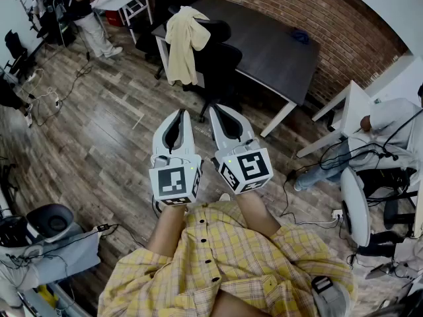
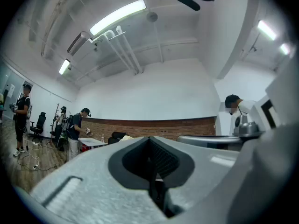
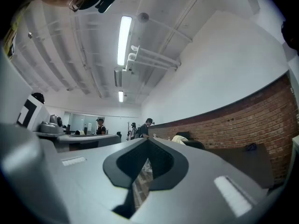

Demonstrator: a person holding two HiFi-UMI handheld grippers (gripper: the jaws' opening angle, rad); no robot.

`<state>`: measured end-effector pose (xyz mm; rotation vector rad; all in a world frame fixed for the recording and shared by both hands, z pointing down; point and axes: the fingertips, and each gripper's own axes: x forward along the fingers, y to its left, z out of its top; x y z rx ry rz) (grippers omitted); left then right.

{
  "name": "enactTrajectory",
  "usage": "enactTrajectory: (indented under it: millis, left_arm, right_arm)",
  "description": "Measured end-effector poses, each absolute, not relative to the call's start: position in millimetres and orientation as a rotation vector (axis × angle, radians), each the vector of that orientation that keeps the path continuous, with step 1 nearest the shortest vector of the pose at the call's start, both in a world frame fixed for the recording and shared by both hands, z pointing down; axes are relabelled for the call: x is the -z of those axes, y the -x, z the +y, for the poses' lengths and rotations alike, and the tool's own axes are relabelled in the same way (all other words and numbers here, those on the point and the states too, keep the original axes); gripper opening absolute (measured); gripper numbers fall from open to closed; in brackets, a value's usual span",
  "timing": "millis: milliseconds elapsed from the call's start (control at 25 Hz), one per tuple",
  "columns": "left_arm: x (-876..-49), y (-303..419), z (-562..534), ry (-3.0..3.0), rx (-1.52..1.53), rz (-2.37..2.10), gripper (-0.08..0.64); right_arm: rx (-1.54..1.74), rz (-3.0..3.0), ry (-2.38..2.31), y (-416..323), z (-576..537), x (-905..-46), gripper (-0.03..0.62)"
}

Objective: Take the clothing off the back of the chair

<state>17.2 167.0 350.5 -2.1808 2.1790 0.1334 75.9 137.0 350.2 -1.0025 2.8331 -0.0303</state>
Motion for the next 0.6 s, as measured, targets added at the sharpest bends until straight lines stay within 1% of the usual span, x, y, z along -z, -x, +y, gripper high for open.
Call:
enactTrajectory:
  millis: [600]
  left_arm:
    - [-367, -46, 134, 2.117, -0.046, 2.241, 0.002]
  right_arm:
    - [0.04, 2.853, 0.91, -98, 104, -356, 0.003]
